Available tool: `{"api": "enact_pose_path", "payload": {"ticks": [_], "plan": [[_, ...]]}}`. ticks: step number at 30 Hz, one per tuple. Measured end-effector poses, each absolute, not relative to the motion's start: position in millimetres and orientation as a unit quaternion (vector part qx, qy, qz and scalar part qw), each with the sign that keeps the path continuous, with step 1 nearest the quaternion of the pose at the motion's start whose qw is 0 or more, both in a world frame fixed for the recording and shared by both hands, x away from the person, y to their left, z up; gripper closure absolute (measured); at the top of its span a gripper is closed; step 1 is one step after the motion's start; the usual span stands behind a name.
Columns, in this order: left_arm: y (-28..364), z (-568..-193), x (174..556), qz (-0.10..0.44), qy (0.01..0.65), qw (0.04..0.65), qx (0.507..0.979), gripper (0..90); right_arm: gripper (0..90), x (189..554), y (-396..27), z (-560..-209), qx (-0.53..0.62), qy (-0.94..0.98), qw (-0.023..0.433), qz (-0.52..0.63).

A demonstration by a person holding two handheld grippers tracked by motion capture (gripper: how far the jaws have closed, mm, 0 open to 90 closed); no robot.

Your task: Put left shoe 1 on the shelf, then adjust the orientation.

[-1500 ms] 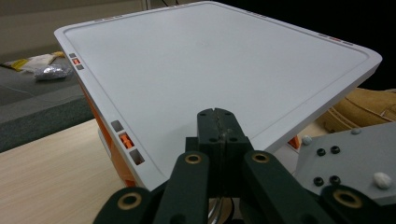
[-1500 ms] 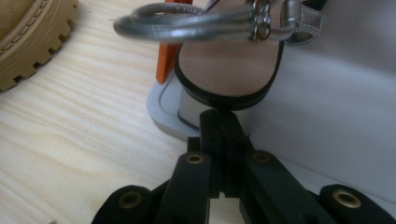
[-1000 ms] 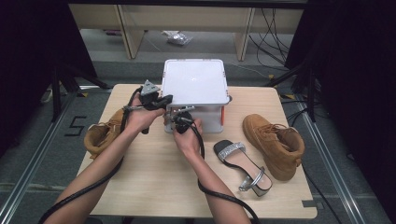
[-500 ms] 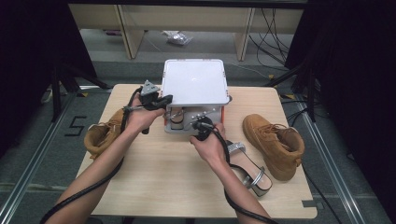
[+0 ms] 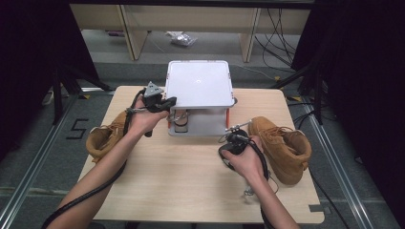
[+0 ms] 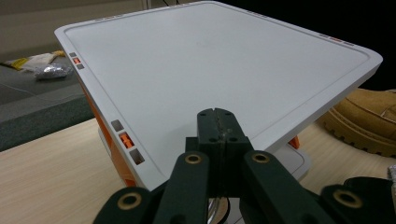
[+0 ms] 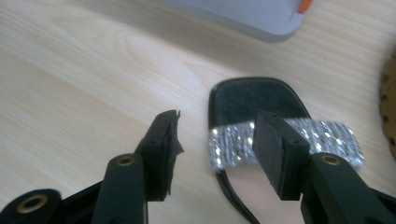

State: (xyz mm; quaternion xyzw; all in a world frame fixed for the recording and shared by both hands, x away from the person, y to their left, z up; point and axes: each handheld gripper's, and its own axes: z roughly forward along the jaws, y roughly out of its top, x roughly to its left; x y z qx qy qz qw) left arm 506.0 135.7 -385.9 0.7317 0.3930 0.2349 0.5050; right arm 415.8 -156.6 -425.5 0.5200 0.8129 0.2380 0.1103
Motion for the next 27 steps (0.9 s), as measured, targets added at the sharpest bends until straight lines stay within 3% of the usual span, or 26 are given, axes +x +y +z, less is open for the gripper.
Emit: {"api": "enact_pose_path", "payload": {"ticks": [27], "plan": [[135.9, -386.3, 506.5, 0.232, 0.395, 0.508, 0.73, 89.5, 43.6, 397.0, -216.6, -422.9, 0.529, 0.825, 0.09, 0.174]]}}
